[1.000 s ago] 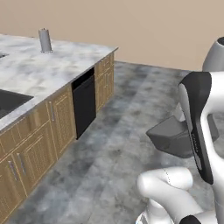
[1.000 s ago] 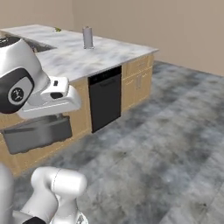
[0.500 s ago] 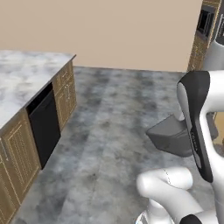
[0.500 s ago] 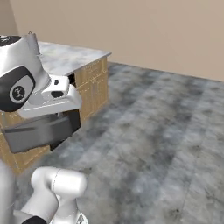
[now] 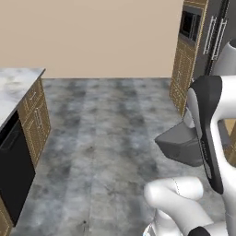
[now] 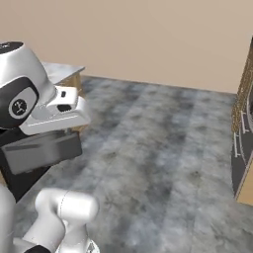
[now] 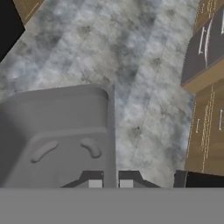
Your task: Retrieve the tupperware and aluminum foil from the cabinet and place them on the dining counter near the plate with broccoli and cucumber to prepare for storing leftovers.
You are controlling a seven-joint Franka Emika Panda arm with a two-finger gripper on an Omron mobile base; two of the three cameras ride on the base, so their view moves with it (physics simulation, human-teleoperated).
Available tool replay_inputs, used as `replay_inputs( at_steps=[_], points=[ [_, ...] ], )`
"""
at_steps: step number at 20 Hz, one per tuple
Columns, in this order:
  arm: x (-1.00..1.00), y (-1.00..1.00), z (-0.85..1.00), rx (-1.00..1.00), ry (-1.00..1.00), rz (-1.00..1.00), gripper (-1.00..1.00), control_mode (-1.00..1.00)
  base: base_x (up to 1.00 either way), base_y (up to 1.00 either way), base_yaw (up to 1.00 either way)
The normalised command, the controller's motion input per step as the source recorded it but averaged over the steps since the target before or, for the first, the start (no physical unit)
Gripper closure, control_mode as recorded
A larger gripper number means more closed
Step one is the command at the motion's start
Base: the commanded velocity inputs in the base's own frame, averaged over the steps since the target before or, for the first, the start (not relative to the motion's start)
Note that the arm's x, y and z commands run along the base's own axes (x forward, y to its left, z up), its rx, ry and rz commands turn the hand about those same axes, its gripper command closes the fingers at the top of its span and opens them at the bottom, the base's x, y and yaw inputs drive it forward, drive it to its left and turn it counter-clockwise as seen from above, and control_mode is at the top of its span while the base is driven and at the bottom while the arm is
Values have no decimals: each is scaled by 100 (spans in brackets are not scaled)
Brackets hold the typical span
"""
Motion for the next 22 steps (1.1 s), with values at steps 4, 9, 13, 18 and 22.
replay_inputs(
  at_steps=[4, 9, 13, 18, 22],
  points=[
    [0, 0, 0, 0, 0, 0, 100, 100, 100, 18, 9],
    [0, 0, 0, 0, 0, 0, 100, 100, 100, 2, 16],
    [0, 0, 0, 0, 0, 0, 100, 100, 100, 0, 14],
    [0, 0, 0, 0, 0, 0, 100, 100, 100, 0, 11],
    [0, 0, 0, 0, 0, 0, 100, 100, 100, 0, 10]
  ],
)
